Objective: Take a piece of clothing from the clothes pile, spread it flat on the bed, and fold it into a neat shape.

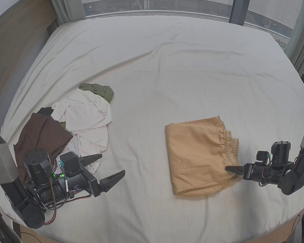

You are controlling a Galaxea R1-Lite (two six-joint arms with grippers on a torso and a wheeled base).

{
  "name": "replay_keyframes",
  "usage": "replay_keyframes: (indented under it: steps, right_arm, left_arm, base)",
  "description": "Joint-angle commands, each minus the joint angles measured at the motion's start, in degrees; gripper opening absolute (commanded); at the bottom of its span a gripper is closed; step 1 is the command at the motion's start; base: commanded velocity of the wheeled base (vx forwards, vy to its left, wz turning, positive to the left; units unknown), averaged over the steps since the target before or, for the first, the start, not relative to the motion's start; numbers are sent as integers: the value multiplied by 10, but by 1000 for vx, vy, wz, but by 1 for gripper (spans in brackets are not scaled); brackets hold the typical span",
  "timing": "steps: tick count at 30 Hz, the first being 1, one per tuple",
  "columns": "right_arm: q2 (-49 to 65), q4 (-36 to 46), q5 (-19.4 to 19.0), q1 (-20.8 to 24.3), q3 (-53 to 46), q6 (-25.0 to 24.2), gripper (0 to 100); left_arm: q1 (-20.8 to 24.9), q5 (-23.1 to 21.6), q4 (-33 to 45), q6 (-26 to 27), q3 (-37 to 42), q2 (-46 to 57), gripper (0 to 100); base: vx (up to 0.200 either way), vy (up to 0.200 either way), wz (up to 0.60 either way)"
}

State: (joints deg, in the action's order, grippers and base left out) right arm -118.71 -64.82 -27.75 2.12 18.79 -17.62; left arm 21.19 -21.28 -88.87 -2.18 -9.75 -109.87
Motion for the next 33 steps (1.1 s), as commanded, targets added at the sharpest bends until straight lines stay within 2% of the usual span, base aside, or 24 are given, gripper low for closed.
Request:
replay_keyframes:
  steps: [1,10,17,21,27,28,33]
  right_arm:
    - [-8,0,1,15,-2,-3,100]
    - [-22,-11,3,58,6,-43,100]
    - [-42,-42,10,62,11,-43,100]
    - [-60,-77,37,62,14,-44,100]
    - [-64,-92,44,66,13,-55,100]
    - [-64,-92,46,71,12,-55,0]
    - [-60,-93,47,88,8,-59,0]
  left_arm:
    - [1,0,0,0,0,-2,100]
    - [5,0,0,-1,0,-3,100]
    - [5,0,0,-1,1,-3,100]
    - [5,1,0,-1,1,-3,100]
    - [5,1,0,-1,1,-3,100]
    - [5,1,0,-1,1,-3,100]
    - [4,1,0,-5,1,-4,100]
  base:
    - [0,0,0]
    - [0,0,0]
    - [0,0,0]
    - [0,0,0]
    - [0,0,0]
    - [0,0,0]
    - [0,0,0]
